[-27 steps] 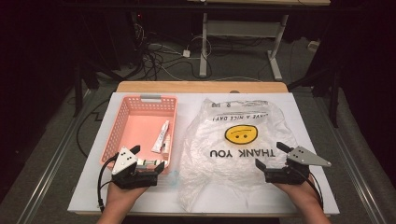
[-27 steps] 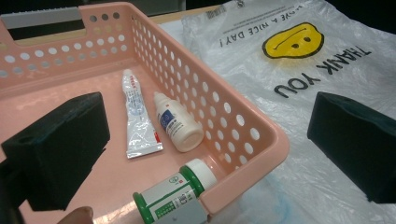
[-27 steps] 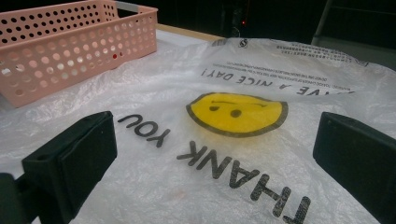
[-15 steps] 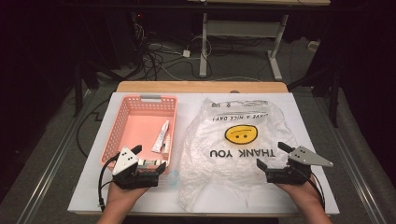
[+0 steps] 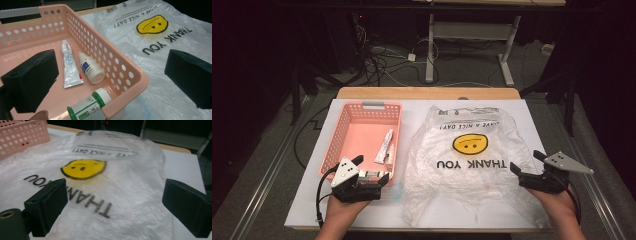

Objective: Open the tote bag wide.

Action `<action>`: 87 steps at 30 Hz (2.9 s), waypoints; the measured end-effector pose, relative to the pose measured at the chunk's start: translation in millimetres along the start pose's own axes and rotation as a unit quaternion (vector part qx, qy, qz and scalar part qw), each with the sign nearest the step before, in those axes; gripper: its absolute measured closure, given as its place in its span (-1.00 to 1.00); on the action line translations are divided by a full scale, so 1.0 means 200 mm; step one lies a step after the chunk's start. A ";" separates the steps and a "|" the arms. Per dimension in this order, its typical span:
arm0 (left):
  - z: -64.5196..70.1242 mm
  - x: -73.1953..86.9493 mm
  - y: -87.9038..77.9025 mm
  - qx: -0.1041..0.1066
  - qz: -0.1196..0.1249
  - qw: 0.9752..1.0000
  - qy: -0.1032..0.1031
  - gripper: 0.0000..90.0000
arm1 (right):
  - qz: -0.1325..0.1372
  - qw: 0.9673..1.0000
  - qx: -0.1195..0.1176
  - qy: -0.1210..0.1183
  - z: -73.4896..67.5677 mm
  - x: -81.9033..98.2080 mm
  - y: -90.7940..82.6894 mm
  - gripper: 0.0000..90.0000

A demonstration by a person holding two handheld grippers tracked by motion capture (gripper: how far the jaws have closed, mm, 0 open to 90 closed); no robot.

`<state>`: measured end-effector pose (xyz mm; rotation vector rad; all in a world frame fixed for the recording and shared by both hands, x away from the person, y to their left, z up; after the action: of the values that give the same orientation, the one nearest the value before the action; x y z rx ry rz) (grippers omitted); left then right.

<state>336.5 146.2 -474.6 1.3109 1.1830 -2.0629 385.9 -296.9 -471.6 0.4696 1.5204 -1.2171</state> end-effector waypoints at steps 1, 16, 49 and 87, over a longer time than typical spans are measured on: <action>0.00 0.00 0.00 0.000 0.000 1.000 -0.001 -1.00 | -0.003 1.000 0.006 0.006 0.04 0.02 0.00 -0.80; -0.02 0.01 0.01 -0.001 -0.004 1.000 -0.008 -1.00 | -0.064 0.996 0.027 0.062 0.23 0.21 0.02 -0.44; -0.01 0.01 0.00 0.004 -0.003 1.000 -0.009 -1.00 | -0.153 0.986 0.010 0.059 0.23 0.36 0.10 0.67; 0.01 0.04 0.00 -0.004 -0.026 1.000 -0.001 -1.00 | -0.126 0.990 -0.058 -0.001 -0.21 0.44 -0.33 0.77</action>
<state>330.9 144.8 -481.0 1.2873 1.2377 -2.0924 282.3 -312.8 -524.9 0.2025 1.6748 -1.3112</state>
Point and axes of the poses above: each handheld gripper's, and its own axes: y roughly forward along the jaws, x roughly out of its underside, z roughly to its right, the point moved 9 cm from there along y, roughly forward along the jaws, and after that the axes turned 6 degrees about -y, right-handed, at the moved point
